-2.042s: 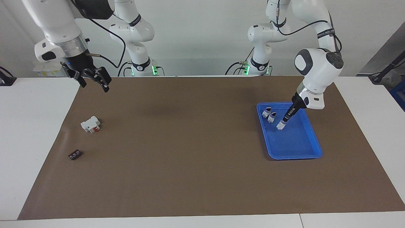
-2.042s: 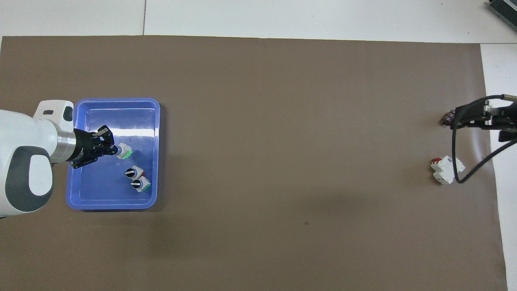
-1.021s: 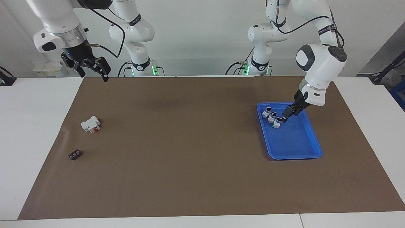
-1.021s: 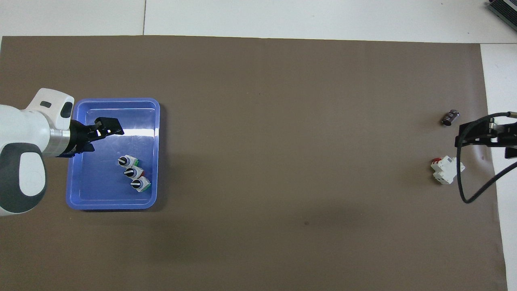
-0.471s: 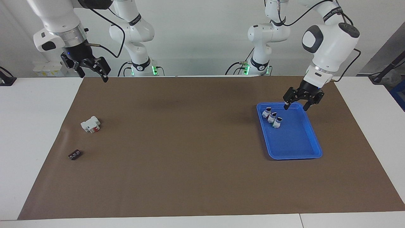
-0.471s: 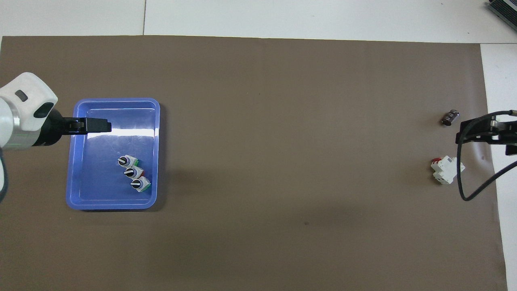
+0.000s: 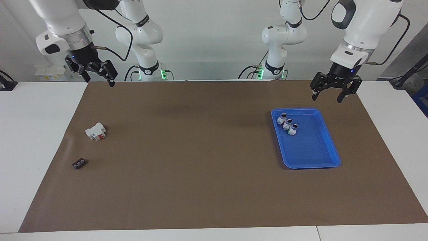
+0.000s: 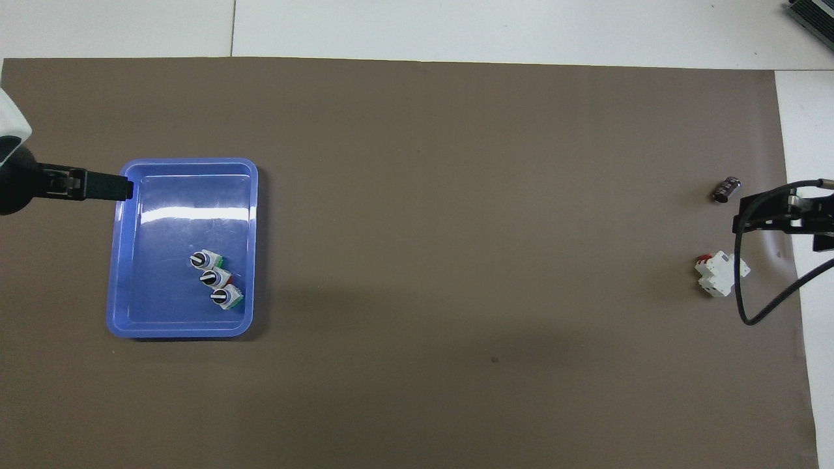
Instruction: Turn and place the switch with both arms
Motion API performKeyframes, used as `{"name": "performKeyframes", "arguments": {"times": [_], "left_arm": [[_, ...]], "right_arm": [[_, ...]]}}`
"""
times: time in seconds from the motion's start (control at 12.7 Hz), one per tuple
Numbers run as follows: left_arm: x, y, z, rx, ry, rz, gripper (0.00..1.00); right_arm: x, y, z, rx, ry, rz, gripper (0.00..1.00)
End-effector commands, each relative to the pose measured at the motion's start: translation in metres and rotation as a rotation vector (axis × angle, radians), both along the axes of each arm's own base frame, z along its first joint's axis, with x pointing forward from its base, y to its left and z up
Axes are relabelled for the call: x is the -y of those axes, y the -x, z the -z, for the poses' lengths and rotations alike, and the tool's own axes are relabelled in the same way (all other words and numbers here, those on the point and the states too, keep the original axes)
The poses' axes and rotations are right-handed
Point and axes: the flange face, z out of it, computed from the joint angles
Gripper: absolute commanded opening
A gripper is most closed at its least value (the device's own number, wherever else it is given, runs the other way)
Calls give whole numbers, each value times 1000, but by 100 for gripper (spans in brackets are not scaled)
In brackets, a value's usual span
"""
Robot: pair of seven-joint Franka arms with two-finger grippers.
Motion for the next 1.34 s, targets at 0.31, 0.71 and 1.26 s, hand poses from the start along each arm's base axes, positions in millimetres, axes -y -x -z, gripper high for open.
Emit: {"name": "performKeyframes", "arguments": {"times": [0.31, 0.71, 1.26], "left_arm": [[5, 4, -34, -131, -28, 37, 100], [-2, 25, -19, -173, -31, 33, 100], [-12, 29, -10, -190, -33, 14, 100]], "right_arm": [[-2, 9, 0, -1, -5, -87, 100], [-3, 10, 1, -5, -6, -131, 100], [-7, 11, -1, -5, -5, -139, 100]]}}
